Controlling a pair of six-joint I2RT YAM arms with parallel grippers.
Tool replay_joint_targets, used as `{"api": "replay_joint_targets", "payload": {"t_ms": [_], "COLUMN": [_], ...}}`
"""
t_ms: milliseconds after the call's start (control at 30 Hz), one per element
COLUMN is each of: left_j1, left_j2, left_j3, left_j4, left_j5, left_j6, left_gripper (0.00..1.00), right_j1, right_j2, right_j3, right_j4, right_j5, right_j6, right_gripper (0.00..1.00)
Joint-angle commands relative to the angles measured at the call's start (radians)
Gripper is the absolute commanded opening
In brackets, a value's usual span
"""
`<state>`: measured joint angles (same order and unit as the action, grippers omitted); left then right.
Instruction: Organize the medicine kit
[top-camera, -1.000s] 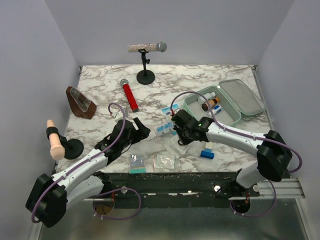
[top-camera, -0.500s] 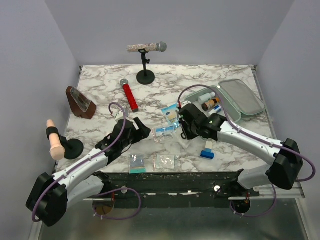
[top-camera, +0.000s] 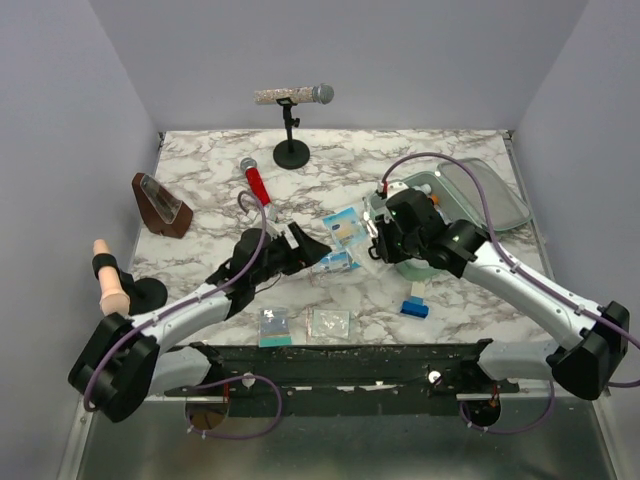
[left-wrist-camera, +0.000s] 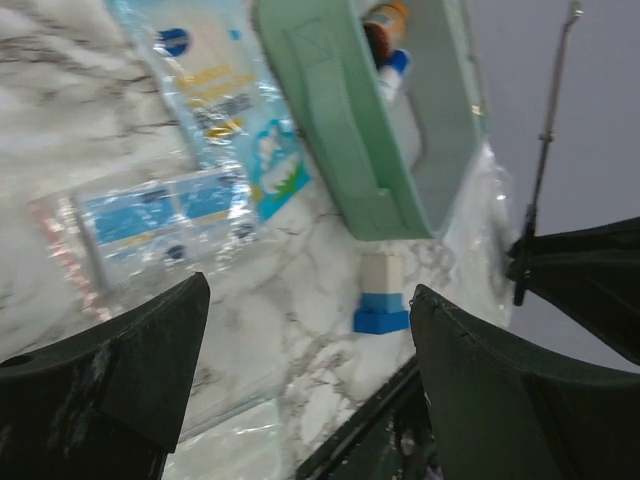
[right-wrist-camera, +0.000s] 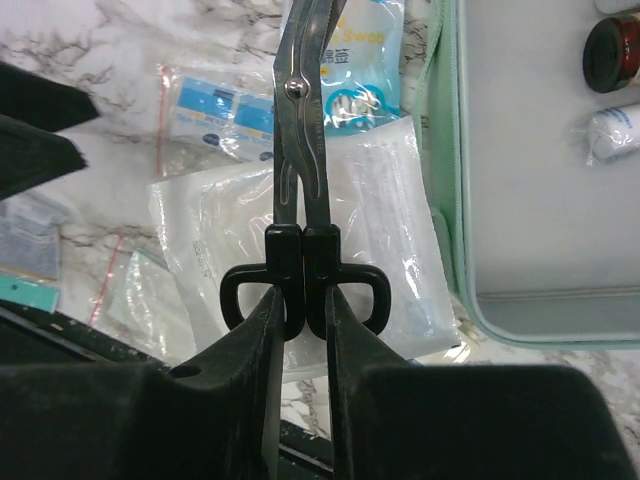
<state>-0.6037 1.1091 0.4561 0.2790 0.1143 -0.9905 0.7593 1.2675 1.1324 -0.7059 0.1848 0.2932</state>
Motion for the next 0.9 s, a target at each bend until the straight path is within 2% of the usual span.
{"api": "replay_joint_targets", "payload": {"t_ms": [0,100,200,533,633,733,867], "left_j1": [-0.030,-0.065,-0.093,-0.102,-0.102,-0.100,-0.090], "left_j2": [0.119,0.156,0.169,0.187,0.201,0.219,0.212], "left_j3": [0.062,0.090,0.113,0.099,0.127,0.165,0.162], "left_j4": [0.412,0.492,0.500,0.370,0.338,0.254,0.105], "left_j5": [0.266,0.280,0.275,0.214,0.209,0.188,0.121], "left_j6": [-0.131,-0.145,-0.135,-0.099,-0.079,-0.056,-0.033], "left_gripper": [0.90,0.91,0.91,0.91,0.91,0.89,0.89], "right_j1": [0.005,0.005,0.005,0.005,0.005,0.000,-0.122], "right_j2": [-0.068,-0.082,-0.086,-0.056,-0.059,-0.053,0.027], "right_j3": [0.003,0.003,-0.002,-0.014,-0.017,-0.022,-0.017], "right_j4": [0.005,0.000,0.002,-0.014,-0.007,-0.013,-0.052], "right_j5": [-0.091,-0.097,-0.097,-0.024,-0.045,0.020,0.099], "right_j6": [0.023,0.026,0.027,0.005,0.000,-0.002,0.015], "right_gripper": [0.21,0.20,0.20,0.18,0.18,0.16,0.10]}}
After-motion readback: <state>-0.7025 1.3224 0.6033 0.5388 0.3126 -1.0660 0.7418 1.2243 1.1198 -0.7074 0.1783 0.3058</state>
